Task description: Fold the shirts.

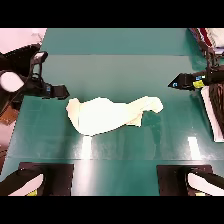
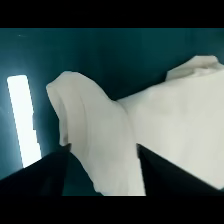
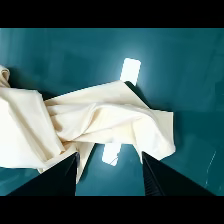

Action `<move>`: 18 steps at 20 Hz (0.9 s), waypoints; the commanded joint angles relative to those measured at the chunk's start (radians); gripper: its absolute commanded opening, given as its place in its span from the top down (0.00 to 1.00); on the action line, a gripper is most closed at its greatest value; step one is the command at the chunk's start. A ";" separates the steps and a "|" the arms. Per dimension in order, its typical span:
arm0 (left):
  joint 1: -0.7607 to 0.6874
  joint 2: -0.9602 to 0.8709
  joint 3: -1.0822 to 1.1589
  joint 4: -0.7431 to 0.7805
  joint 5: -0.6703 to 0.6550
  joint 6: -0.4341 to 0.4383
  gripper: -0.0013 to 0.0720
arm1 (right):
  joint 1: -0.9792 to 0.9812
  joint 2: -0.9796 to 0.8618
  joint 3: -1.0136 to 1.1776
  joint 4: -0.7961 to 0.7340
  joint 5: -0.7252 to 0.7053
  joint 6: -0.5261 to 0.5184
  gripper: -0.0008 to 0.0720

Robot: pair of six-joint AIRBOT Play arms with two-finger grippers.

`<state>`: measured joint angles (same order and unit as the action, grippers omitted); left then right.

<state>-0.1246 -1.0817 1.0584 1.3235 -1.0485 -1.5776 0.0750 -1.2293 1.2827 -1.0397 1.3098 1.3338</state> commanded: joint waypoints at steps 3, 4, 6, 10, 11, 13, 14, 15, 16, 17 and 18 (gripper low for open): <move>0.066 -0.282 0.011 -0.228 0.000 0.107 0.09 | 0.093 0.006 -0.068 -0.001 -0.028 0.001 0.37; 0.066 -0.305 0.011 -0.270 0.001 0.141 0.09 | 0.111 0.006 -0.087 -0.002 -0.032 0.001 0.37; 0.066 -0.335 0.011 -0.275 0.002 0.154 0.09 | 0.137 0.006 -0.128 -0.002 -0.052 0.001 0.37; 0.066 -0.360 0.011 -0.265 0.005 0.154 0.44 | 0.152 0.006 -0.144 -0.001 -0.061 0.003 0.37; 0.066 -0.359 0.014 -0.268 0.021 0.154 0.66 | 0.152 0.006 -0.144 -0.001 -0.055 0.013 0.37; 0.066 -0.357 0.045 -0.265 0.006 0.171 0.95 | 0.152 0.006 -0.144 -0.004 -0.026 0.013 0.37; 0.066 -0.348 0.072 -0.262 -0.013 0.172 0.95 | 0.152 0.006 -0.144 -0.009 -0.002 0.013 0.37; 0.066 -0.336 0.098 -0.256 -0.024 0.172 0.95 | 0.152 0.002 -0.144 -0.010 0.023 0.013 0.37; 0.066 -0.318 0.123 -0.254 -0.026 0.173 0.95 | 0.153 -0.010 -0.144 -0.009 0.049 0.013 0.37; 0.066 -0.295 0.141 -0.254 -0.022 0.173 0.95 | 0.153 -0.029 -0.144 -0.006 0.072 0.013 0.36; 0.066 -0.270 0.150 -0.254 -0.011 0.174 0.95 | 0.155 -0.051 -0.144 0.007 0.082 0.013 0.32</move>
<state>-0.0589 -1.3949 1.1637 1.0664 -1.0603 -1.4109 0.2264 -1.2472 1.1397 -1.0462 1.3327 1.3453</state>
